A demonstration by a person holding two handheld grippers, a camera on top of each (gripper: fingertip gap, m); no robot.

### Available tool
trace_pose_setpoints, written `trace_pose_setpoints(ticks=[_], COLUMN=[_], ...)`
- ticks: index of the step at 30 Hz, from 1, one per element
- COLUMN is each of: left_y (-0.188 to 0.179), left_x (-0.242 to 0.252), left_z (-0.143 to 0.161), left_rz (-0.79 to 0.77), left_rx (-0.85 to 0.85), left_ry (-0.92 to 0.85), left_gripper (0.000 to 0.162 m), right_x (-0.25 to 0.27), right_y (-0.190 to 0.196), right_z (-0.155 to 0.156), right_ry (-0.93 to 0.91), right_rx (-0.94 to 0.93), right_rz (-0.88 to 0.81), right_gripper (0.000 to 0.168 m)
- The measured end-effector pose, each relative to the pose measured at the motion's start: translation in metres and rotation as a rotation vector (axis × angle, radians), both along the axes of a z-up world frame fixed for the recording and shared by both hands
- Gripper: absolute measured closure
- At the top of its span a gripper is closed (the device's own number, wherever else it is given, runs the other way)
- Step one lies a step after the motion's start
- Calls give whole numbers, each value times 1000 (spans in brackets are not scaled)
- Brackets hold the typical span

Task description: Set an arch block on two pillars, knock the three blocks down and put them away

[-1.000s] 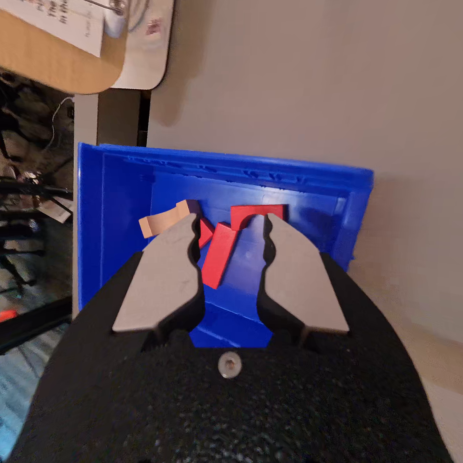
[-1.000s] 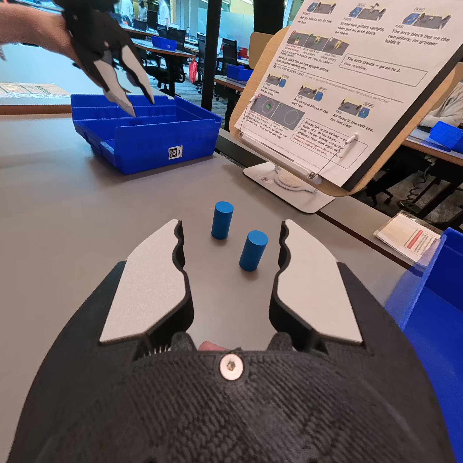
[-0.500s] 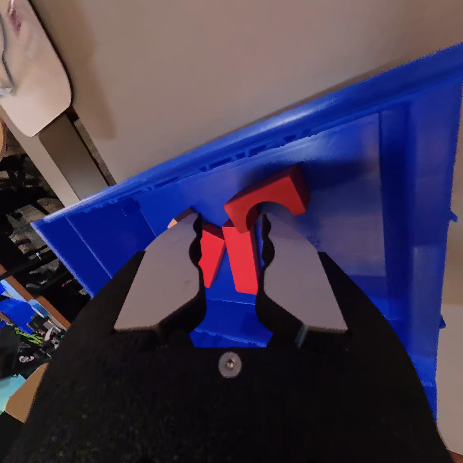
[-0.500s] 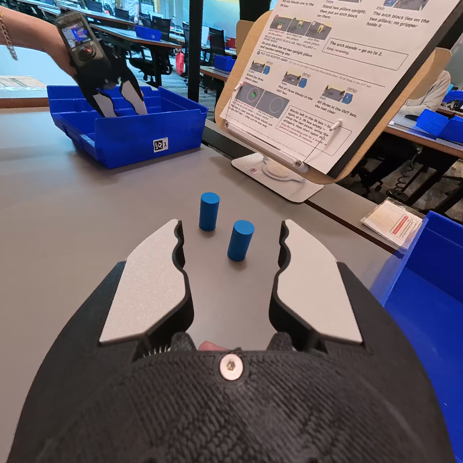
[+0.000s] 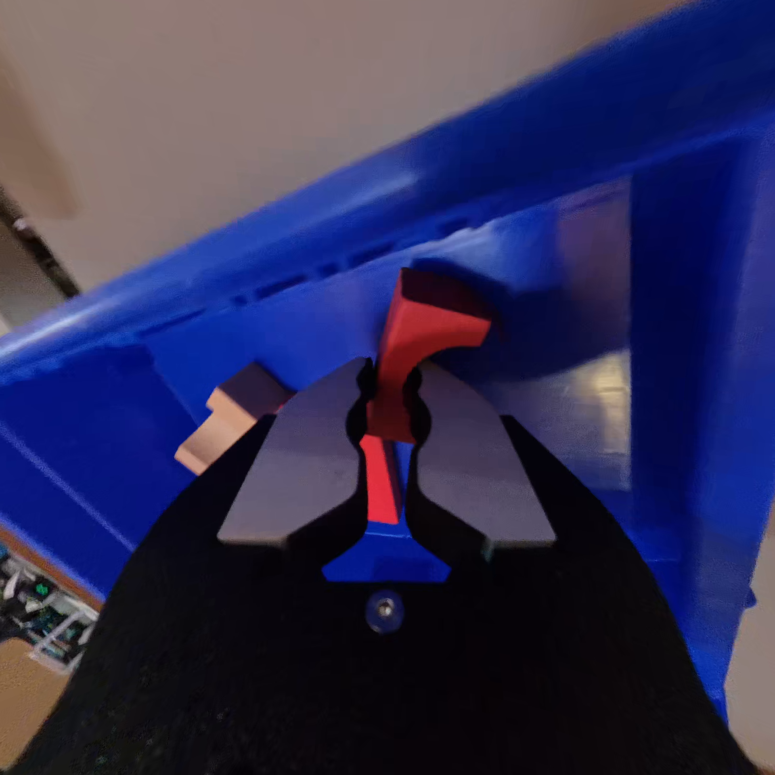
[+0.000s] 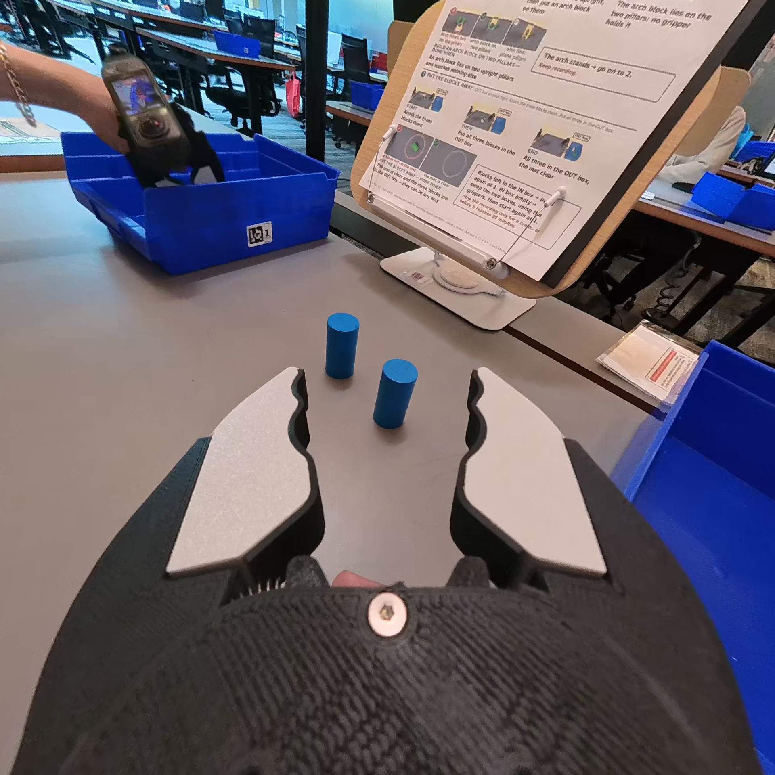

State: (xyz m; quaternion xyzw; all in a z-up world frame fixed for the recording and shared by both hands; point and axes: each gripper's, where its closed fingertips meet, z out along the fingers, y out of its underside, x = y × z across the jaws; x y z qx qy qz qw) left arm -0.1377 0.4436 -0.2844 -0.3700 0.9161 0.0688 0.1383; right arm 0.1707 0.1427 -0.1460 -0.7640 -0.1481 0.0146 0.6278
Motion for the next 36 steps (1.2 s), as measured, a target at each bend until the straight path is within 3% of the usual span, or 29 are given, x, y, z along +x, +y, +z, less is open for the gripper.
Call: trace_pose_setpoints(ticks=[5,9,13,17,26,33,36], left_y=[13,11,-32,-94,-205,-235,-238], left_x=[-1,0,20,51,121,145,149], left_z=[33,92,168,211,209,197,195], left_rz=[148,247,265,215,84,8,10], left_rx=[42,154,287,476,593,529,512], left_ry=[-209,-410,-661,-833,-1034,-1013,-1015], left_gripper=[147,147,147,147,147,148,148], right_x=[-9,-33,-76,-125,-172,-169,-166], right_y=[0,5,17,36,53,42,38], right_z=[5,10,24,50,69,60,59], right_ry=[24,88,220,286,242,159,151], right_rx=[12,7,4,39,100,100,102], right_rz=[22,67,137,221,280,281,297], right_gripper=[94,94,93,93,100,132,132])
